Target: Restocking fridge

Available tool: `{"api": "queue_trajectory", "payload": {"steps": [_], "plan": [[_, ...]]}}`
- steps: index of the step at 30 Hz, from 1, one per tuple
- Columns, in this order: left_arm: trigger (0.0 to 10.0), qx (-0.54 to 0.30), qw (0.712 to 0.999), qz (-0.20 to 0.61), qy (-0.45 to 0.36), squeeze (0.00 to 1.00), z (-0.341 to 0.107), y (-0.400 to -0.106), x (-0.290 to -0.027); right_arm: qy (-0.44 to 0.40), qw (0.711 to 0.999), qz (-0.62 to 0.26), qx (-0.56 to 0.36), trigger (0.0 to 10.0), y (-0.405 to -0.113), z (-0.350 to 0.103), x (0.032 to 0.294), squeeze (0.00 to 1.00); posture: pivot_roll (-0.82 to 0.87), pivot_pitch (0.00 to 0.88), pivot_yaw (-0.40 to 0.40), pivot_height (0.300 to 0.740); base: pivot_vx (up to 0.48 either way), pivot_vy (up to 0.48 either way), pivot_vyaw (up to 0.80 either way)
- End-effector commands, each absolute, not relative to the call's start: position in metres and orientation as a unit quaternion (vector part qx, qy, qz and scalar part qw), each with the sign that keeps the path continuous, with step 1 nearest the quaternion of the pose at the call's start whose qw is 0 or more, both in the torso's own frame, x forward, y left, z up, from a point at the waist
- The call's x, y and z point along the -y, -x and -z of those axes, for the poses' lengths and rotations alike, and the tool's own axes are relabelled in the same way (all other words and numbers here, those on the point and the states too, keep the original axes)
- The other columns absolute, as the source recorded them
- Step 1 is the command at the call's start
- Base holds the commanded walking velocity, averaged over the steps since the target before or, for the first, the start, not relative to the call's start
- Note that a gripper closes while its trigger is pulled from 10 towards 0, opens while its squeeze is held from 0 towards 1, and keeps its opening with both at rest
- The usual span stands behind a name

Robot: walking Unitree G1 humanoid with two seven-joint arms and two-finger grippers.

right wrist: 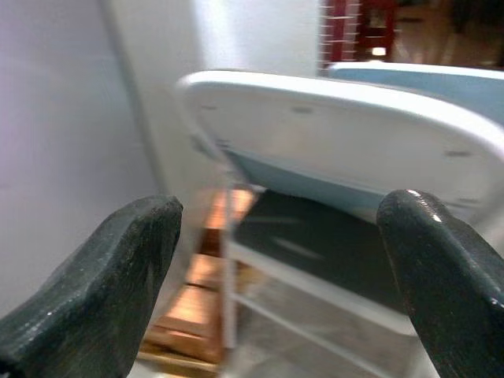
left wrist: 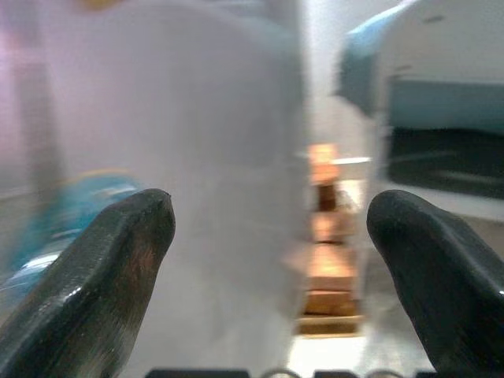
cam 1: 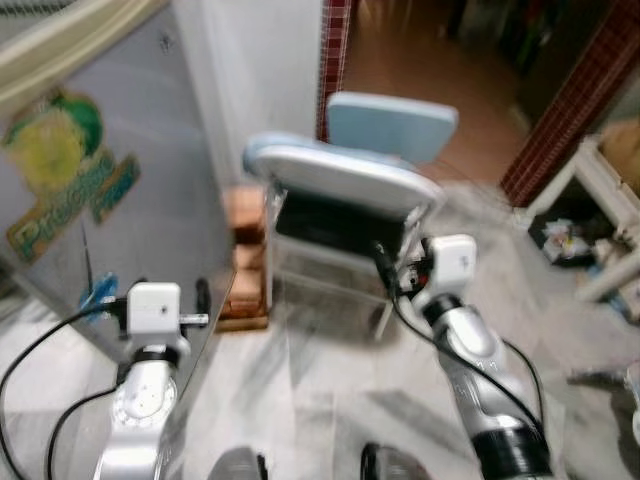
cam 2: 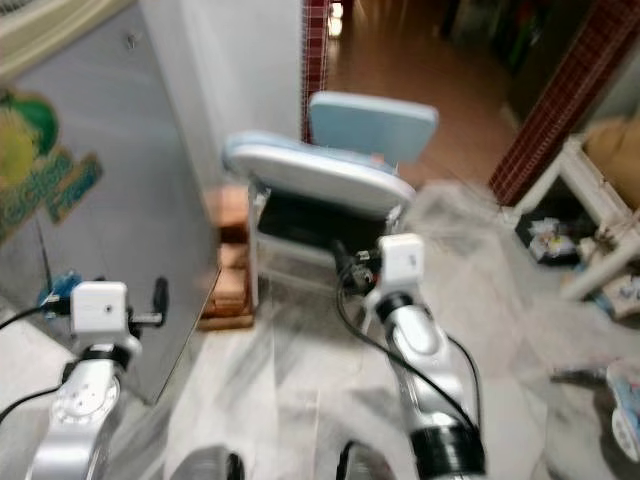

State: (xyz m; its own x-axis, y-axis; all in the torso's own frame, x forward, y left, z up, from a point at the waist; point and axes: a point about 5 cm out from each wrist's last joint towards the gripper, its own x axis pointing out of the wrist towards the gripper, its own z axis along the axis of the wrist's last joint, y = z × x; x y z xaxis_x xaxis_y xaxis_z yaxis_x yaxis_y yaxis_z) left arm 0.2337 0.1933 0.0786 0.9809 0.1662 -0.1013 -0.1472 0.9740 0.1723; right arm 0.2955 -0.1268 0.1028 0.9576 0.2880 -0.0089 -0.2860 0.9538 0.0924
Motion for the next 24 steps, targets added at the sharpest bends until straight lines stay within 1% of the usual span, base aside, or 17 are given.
{"api": "queue_trajectory", "payload": {"steps": [1, 5, 11, 17, 22, 24], "plan": [[10.0, -0.062, 0.992, -0.074, -0.076, 0.0, -0.075, -0.232, -0.187, -0.036, 0.992, -0.12, -0.024, 10.0, -0.294, -0.096, 0.141, 0.0, -0.04, 0.105, 0.025, 0.74, 0.0, 0.48, 0.0], [10.0, -0.069, 0.992, -0.074, -0.075, 0.0, -0.071, -0.23, -0.185, -0.037, 0.993, -0.103, -0.037, 10.0, -0.292, -0.088, 0.146, 0.0, -0.03, 0.09, 0.029, 0.74, 0.0, 0.48, 0.0], [10.0, -0.056, 0.991, -0.084, -0.082, 0.0, -0.077, -0.237, -0.194, -0.032, 0.994, -0.101, -0.021, 10.0, -0.299, -0.095, 0.143, 0.0, -0.04, 0.088, 0.037, 0.74, 0.0, 0.48, 0.0], [10.0, -0.052, 0.991, -0.087, -0.083, 0.0, -0.079, -0.24, -0.196, -0.027, 0.995, -0.098, -0.016, 10.0, -0.303, -0.097, 0.147, 0.0, -0.03, 0.085, 0.035, 0.74, 0.0, 0.48, 0.0], [10.0, -0.054, 0.991, -0.086, -0.082, 0.0, -0.078, -0.24, -0.194, -0.052, 0.995, -0.079, -0.032, 10.0, -0.302, -0.093, 0.149, 0.0, -0.04, 0.084, 0.038, 0.74, 0.0, 0.48, 0.0], [10.0, -0.054, 0.992, -0.085, -0.081, 0.0, -0.078, -0.24, -0.194, -0.055, 0.995, -0.078, -0.033, 10.0, -0.302, -0.093, 0.149, 0.0, -0.04, 0.083, 0.039, 0.74, 0.0, 0.48, -0.58]]}}
